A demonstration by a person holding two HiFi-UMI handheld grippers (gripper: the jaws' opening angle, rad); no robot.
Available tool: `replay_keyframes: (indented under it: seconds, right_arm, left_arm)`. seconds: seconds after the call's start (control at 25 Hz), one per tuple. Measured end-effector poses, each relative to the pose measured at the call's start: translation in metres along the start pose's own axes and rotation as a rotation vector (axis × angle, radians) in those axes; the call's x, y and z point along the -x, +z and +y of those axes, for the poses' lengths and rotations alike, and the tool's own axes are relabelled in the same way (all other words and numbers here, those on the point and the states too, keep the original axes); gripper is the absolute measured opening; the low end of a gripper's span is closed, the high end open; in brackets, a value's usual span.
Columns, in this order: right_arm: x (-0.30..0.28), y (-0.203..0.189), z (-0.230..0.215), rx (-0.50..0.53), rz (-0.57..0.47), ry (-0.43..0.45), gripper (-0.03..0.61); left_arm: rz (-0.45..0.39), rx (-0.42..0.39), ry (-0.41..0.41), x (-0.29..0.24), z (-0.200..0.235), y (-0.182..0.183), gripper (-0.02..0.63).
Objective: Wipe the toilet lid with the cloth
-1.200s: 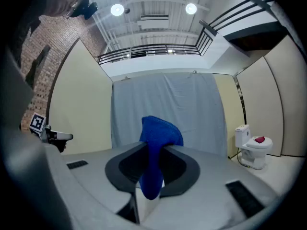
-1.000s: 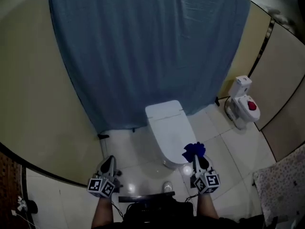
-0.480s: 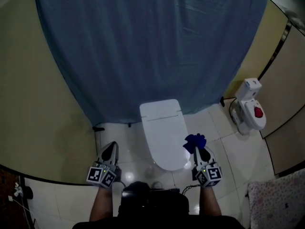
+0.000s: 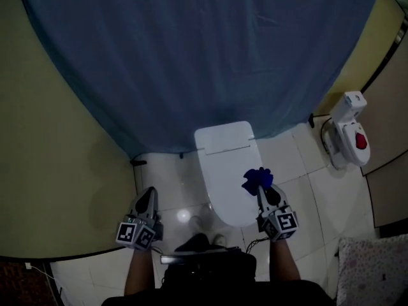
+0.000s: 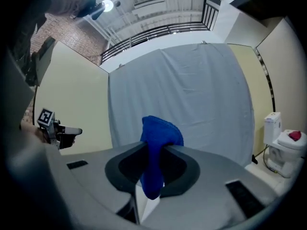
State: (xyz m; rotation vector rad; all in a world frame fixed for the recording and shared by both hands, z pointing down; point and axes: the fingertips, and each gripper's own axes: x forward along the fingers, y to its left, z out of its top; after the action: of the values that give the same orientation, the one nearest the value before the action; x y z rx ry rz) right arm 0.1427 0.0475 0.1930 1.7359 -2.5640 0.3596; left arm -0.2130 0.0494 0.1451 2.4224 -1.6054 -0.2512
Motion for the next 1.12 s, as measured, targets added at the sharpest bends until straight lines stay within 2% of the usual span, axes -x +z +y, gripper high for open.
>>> replay_keyframes:
  seconds: [0.12, 0.32, 0.52, 0.6, 0.72, 0.88, 1.0, 1.12]
  right_arm:
    - [-0.038, -0.012, 0.001, 0.017, 0.058, 0.019, 0.060]
    - [-0.105, -0.018, 0.008, 0.071, 0.116, 0.061, 0.060]
    - [-0.160, -0.040, 0.032, 0.081, 0.165, 0.161, 0.060]
    - [-0.182, -0.054, 0.039, 0.077, 0.190, 0.213, 0.060]
    - [-0.214, -0.083, 0.048, 0.077, 0.245, 0.303, 0.060]
    - [-0.244, -0.129, 0.044, 0.073, 0.329, 0.411, 0.060]
    - [-0.285, -0.183, 0.054, 0.052, 0.422, 0.488, 0.060]
    - [-0.309, -0.242, 0.072, 0.022, 0.545, 0.571, 0.060]
  left_arm:
    - [0.015, 0.012, 0.022, -0.022, 0.027, -0.005, -0.009]
    - [0.054, 0.016, 0.014, -0.068, 0.061, -0.019, -0.008]
    - [0.124, -0.008, -0.023, -0.106, 0.073, -0.038, -0.009]
    - [0.143, 0.004, -0.014, -0.117, 0.078, -0.053, -0.009]
    - [0.181, 0.036, 0.011, -0.129, 0.083, -0.083, -0.009]
    - [0.245, 0.030, 0.054, -0.140, 0.080, -0.132, -0.009]
    - [0.263, 0.069, 0.100, -0.156, 0.103, -0.179, -0.009]
    - [0.301, 0.140, 0.124, -0.161, 0.118, -0.235, -0.009]
